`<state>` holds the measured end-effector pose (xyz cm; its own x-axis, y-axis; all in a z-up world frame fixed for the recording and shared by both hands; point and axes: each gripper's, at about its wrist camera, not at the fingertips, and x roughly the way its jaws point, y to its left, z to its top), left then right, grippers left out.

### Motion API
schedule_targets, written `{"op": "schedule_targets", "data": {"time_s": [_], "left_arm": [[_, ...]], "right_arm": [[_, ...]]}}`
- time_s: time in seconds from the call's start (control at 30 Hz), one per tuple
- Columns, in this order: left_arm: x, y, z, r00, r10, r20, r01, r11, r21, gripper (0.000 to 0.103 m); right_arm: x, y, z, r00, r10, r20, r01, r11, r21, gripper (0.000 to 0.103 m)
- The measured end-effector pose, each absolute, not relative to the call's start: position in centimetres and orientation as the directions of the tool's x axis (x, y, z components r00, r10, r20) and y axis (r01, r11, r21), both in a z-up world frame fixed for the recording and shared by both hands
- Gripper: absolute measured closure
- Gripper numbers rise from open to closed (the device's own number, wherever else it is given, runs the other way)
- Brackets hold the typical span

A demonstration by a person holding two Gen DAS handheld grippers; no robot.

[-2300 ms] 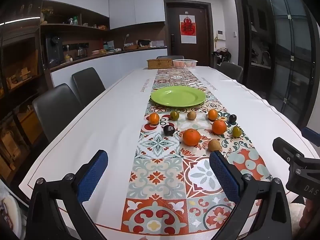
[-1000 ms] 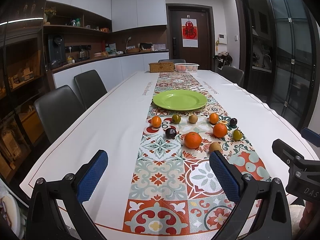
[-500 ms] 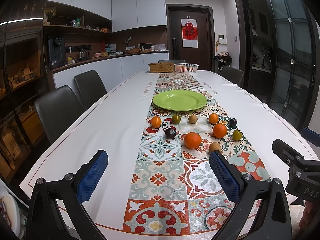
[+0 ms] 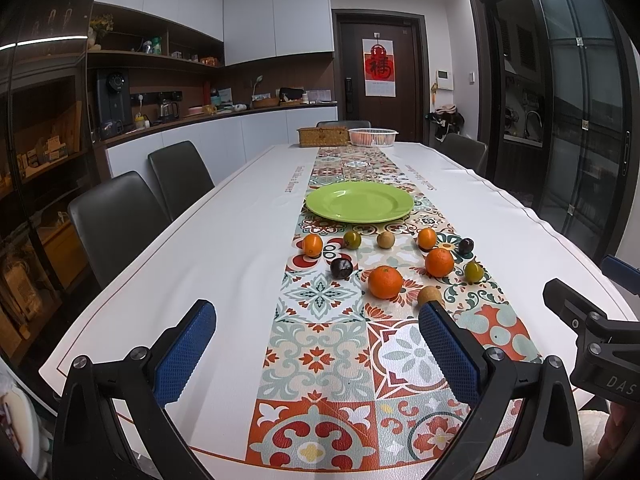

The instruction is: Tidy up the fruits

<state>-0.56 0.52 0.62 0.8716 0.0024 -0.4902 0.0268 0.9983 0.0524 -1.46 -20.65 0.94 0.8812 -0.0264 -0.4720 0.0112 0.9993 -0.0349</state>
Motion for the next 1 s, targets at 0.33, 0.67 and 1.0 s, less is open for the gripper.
{"op": "schedule_targets", "data": {"time_s": [0.33, 0.67, 1.0], "left_arm": [[-0.6, 0.5, 0.6, 0.872, 0.002, -0.490, 0.027, 0.998, 0.052, 0.000], [-0.7, 0.6, 0.8, 0.873, -0.010, -0.487, 0.038, 0.998, 0.048, 0.000], [1.1, 0.0, 1.9, 0.880, -0.063, -0.471, 0.143, 0.980, 0.137, 0.002]], "right_arm": [[-1.5, -20.6, 1.0, 0.881, -0.027, -0.471, 0.011, 0.999, -0.036, 0.000], [-1.4, -20.5, 1.0, 0.882, -0.028, -0.471, 0.010, 0.999, -0.039, 0.000], [0.1, -19.3, 2.2, 0.883, -0.009, -0.470, -0.025, 0.997, -0.067, 0.001]]}}
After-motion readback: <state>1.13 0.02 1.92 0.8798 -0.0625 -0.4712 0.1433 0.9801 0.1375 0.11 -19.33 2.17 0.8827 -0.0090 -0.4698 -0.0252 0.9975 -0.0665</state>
